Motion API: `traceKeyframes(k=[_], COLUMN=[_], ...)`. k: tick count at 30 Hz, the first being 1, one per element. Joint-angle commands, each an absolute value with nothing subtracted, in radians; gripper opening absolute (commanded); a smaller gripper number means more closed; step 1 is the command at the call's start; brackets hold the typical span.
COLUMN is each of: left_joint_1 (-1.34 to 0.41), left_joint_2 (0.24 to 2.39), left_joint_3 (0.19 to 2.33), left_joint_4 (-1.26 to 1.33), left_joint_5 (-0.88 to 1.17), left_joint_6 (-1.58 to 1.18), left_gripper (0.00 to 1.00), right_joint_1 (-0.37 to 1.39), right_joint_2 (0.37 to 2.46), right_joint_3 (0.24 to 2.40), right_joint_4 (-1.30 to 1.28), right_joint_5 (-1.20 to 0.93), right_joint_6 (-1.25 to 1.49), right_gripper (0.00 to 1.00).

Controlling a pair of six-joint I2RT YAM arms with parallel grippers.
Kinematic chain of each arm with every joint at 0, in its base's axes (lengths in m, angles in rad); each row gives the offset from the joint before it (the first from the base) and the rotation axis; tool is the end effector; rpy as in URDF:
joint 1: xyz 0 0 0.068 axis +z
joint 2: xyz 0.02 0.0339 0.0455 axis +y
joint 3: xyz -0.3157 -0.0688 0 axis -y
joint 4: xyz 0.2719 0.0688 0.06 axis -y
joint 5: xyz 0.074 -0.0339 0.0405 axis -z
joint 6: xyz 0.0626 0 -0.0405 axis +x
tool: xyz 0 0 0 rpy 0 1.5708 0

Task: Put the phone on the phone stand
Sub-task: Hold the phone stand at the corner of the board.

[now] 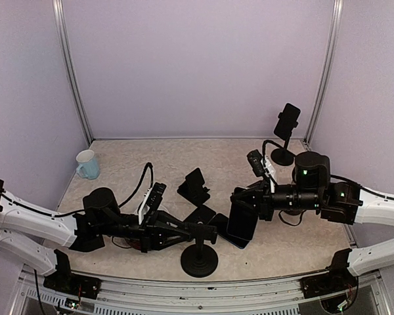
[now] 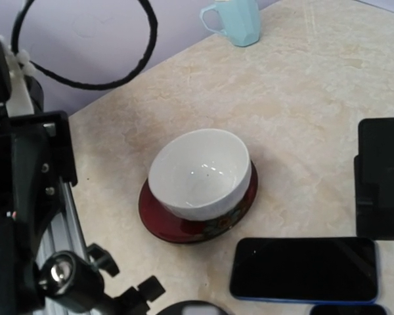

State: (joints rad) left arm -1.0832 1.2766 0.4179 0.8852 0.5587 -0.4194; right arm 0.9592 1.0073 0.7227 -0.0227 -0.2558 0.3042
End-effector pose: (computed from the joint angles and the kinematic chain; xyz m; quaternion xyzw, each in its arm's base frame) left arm 0.1012 -0.2617 0.2524 0.4053 0.5697 -0.6106 0.3719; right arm 0.1348 0.2199 0.3209 -0.3288 0.7336 0.4290 0.4119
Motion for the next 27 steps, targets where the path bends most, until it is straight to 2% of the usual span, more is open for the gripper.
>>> traceKeyframes(k=[1, 4, 8, 12, 17, 27], left_joint_1=[-1.088, -1.108, -1.14, -1.143, -1.144, -1.147], left_joint_2=[1.277, 1.267, 1.276, 1.324, 1.406, 1.469], left_joint_3=[0.443, 0.448, 0.457, 0.47, 0.52, 0.55], left_joint_4=[0.911, 0.914, 0.94, 1.016, 1.054, 1.11], left_joint_5=[0.518, 0.449, 0.382, 0.38, 0.409, 0.447], left_joint_6=[-0.421, -0.408, -0.381, -0.39, -0.396, -0.436], left_gripper=[0.01, 0.0, 0.0, 0.0, 0.0, 0.0], right_joint_1=[0.95, 0.951, 0.951, 0.951, 0.97, 1.048], right_joint_2=[0.983, 0.959, 0.917, 0.925, 1.029, 1.227], right_joint_3=[0.762, 0.756, 0.731, 0.721, 0.733, 0.87], right_joint_4=[0.022, 0.034, 0.122, 0.2, 0.327, 0.291], right_joint_5=[-0.291, -0.339, -0.506, -0.599, -0.713, -0.726], right_joint_6=[0.293, 0.27, 0.269, 0.286, 0.321, 0.215], right_gripper=[0.0, 0.0, 0.0, 0.0, 0.0, 0.0])
